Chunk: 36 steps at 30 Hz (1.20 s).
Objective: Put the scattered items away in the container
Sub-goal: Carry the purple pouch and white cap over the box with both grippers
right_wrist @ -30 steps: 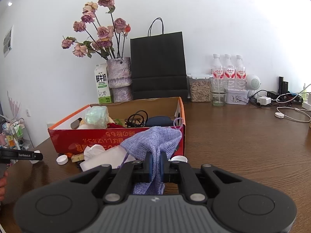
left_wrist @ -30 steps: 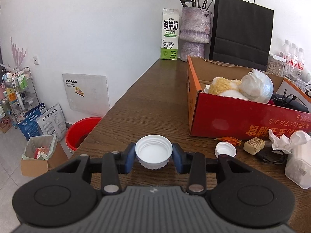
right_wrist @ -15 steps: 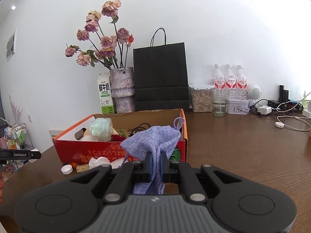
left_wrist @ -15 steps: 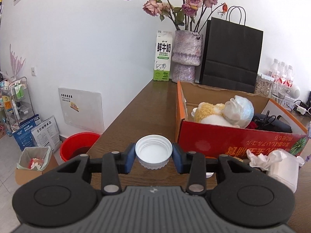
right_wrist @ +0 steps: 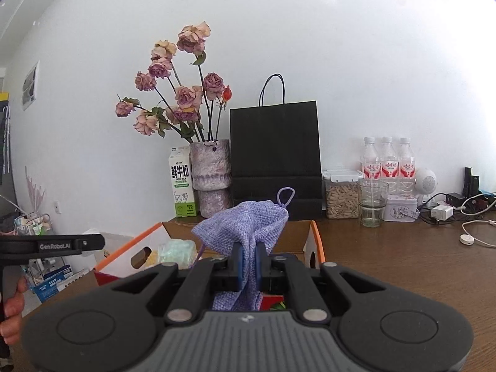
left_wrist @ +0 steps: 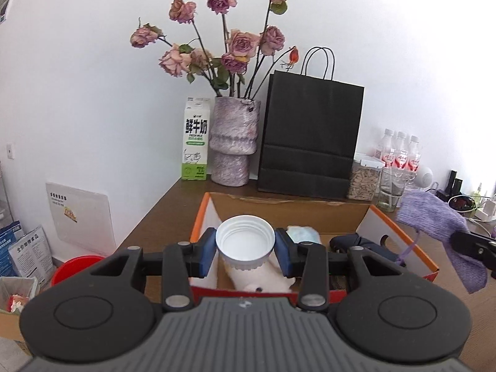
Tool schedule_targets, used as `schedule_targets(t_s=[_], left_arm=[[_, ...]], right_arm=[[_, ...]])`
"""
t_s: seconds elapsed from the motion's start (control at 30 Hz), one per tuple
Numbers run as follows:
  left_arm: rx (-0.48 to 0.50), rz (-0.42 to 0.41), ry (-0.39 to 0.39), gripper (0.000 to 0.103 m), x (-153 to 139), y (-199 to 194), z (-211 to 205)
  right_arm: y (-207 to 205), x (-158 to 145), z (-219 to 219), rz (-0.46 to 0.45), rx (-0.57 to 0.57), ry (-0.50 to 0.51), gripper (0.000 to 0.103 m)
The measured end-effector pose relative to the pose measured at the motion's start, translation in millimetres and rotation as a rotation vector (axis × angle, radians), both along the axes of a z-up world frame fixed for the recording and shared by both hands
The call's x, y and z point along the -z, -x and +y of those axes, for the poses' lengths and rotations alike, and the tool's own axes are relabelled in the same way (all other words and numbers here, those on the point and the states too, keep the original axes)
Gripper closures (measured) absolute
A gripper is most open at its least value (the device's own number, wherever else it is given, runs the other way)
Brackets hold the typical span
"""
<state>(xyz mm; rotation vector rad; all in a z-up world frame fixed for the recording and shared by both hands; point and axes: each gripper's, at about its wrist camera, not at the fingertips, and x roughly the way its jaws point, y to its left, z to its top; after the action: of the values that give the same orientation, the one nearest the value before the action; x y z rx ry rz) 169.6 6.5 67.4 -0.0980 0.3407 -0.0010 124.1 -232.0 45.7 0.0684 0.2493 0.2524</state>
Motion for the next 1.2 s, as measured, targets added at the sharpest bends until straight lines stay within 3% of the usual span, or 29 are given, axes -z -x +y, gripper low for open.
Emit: schedule_targets(t_s=[0.27, 0.53, 0.87, 1.07, 1.2], left_arm=[[0.015, -0.033, 0.027, 0.063, -20.7, -45.0, -23.4], [-0.021, -0.038, 0.022, 0.063, -26.5, -95.4, -30.4], [-0.018, 0.083, -0.009, 0.063, 8.3, -156.3, -32.4], [-0.04, 0.135, -0.016, 0.063, 23.1, -163.8, -25.6], [-0.035, 0.137, -0.03, 0.063, 24.9, -161.6, -27.9]], right_arm=[[-40.9, -20.2, 24.6, -0.054, -0.018, 0.004, 0.096], [-103.7, -30.2, 38.9, -0.026, -0.03, -0.005, 0.096], [-158.5, -4.9, 40.1, 0.058, -0.036, 0.029, 0.096], [-179.2, 15.7, 34.3, 0.154, -0.021, 0.015, 0.096], [-179.3, 23.0, 35.8, 0.167, -0.019, 0.029, 0.096]])
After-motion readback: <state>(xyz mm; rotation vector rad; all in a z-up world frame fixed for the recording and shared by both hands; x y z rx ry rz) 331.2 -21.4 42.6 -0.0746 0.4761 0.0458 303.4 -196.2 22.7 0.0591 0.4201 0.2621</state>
